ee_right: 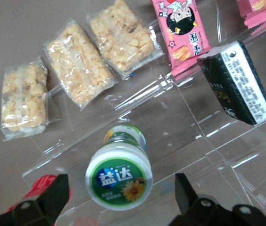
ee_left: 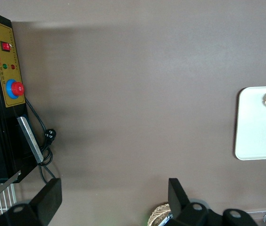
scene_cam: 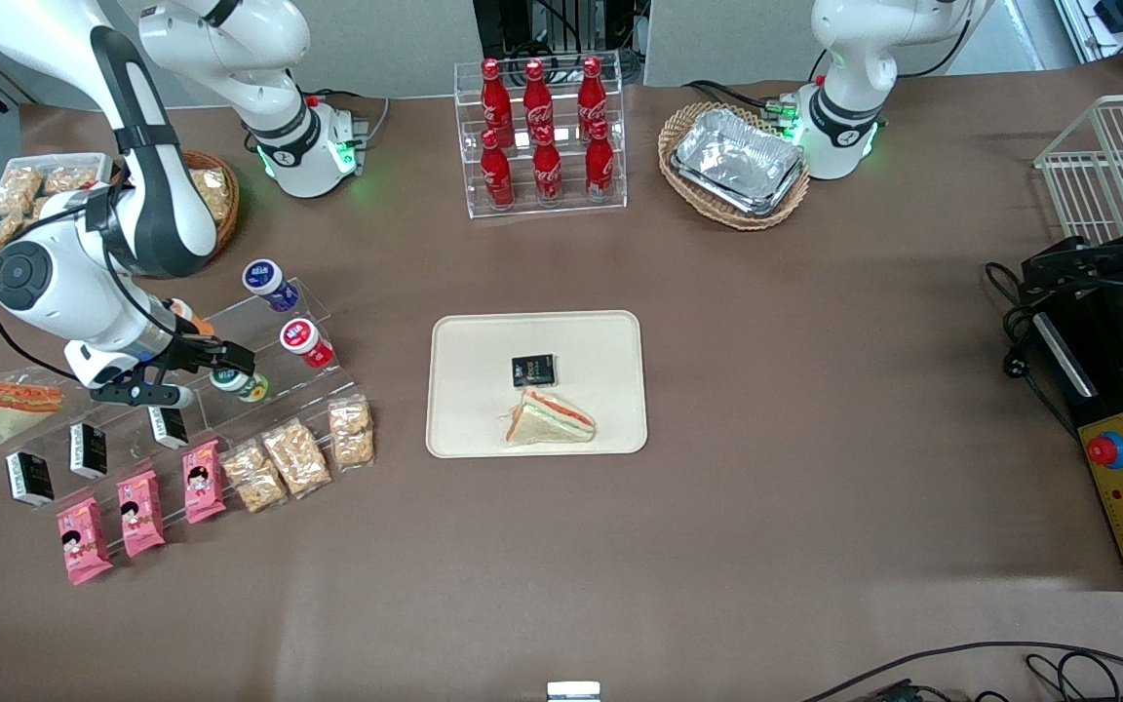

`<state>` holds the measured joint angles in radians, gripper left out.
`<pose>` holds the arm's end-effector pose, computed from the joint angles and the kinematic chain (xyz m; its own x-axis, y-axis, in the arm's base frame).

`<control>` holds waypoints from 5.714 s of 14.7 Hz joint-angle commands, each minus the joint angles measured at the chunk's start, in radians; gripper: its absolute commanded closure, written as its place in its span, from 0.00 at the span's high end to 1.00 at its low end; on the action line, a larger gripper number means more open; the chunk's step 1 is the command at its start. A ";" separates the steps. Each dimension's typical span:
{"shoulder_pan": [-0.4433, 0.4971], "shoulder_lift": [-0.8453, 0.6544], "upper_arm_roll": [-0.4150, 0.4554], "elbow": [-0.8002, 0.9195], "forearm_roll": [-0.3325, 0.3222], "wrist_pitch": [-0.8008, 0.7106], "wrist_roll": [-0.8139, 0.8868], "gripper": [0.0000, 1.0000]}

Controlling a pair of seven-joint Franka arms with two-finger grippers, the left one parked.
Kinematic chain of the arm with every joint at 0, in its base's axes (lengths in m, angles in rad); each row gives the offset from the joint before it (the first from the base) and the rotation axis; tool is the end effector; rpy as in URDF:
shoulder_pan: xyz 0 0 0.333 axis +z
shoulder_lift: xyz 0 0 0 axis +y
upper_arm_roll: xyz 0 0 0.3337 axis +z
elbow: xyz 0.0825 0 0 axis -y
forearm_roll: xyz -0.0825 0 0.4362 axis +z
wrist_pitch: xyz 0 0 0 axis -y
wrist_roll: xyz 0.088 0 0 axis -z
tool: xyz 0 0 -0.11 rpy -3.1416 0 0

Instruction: Place green gum on tray

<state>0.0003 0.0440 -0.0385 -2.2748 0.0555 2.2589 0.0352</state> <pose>0.5539 -0.0196 0.3115 0.9922 -0.1084 -0.0618 -0.1108 -0.9932 -0.0368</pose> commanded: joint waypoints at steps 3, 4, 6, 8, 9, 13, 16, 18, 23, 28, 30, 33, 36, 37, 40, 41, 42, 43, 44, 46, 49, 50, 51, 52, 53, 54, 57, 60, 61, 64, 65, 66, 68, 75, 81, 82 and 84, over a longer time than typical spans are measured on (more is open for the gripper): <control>0.010 0.028 0.000 -0.037 0.004 0.086 0.009 0.93; 0.010 0.025 0.000 -0.040 0.004 0.088 0.008 0.83; 0.010 0.020 0.000 -0.040 0.004 0.083 -0.004 0.63; 0.010 0.019 0.000 -0.035 0.004 0.076 -0.005 0.60; 0.009 0.016 0.000 -0.034 0.004 0.071 -0.005 0.60; 0.009 0.001 0.000 -0.026 0.004 0.070 -0.009 0.54; 0.009 -0.012 0.000 0.030 0.004 -0.020 -0.015 0.51; 0.009 -0.012 0.000 0.122 0.004 -0.148 -0.014 0.51; 0.009 -0.009 -0.001 0.397 0.006 -0.499 -0.005 0.52; 0.018 -0.009 0.002 0.612 0.012 -0.743 0.017 0.52; 0.047 -0.012 0.003 0.633 0.067 -0.794 0.081 0.52; 0.191 -0.004 0.002 0.630 0.079 -0.782 0.254 0.52; 0.338 0.048 0.000 0.617 0.083 -0.699 0.472 0.52; 0.375 0.071 0.000 0.610 0.083 -0.676 0.521 0.52; 0.467 0.085 0.000 0.526 0.078 -0.544 0.616 0.52; 0.496 0.085 0.000 0.484 0.076 -0.498 0.644 0.52; 0.518 0.082 0.000 0.438 0.075 -0.443 0.658 0.52; 0.541 0.080 0.000 0.387 0.075 -0.382 0.670 0.52; 0.556 0.080 0.000 0.338 0.075 -0.324 0.678 0.52; 0.572 0.079 0.000 0.253 0.075 -0.213 0.678 0.52; 0.601 0.088 0.000 0.157 0.075 -0.069 0.678 0.52; 0.603 0.092 0.002 0.132 0.075 -0.030 0.678 0.52; 0.613 0.100 0.002 0.123 0.075 -0.007 0.678 0.52; 0.622 0.118 0.002 0.121 0.075 0.013 0.678 0.52; 0.624 0.140 0.002 0.121 0.075 0.040 0.678 0.52; 0.632 0.161 0.002 0.121 0.075 0.068 0.678 0.52; 0.653 0.210 0.002 0.121 0.078 0.122 0.680 0.52; 0.659 0.238 0.000 0.121 0.076 0.143 0.680 0.53; 0.661 0.249 0.002 0.121 0.076 0.157 0.680 0.53; 0.682 0.287 0.000 0.124 0.078 0.212 0.719 0.53; 0.684 0.296 0.002 0.126 0.076 0.226 0.720 0.53; 0.684 0.303 0.002 0.126 0.076 0.232 0.720 0.53; 0.684 0.306 0.002 0.127 0.076 0.232 0.721 0.76; 0.664 0.248 -0.010 0.153 0.076 0.160 0.709 0.99; 0.453 0.125 -0.024 0.251 0.073 -0.089 0.465 0.99; 0.423 0.117 -0.024 0.297 0.076 -0.161 0.456 0.99; 0.382 0.102 -0.026 0.384 0.072 -0.295 0.454 0.99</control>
<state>0.4315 0.1627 -0.0726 -2.0074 0.1215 2.1329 0.5071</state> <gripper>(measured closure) 0.009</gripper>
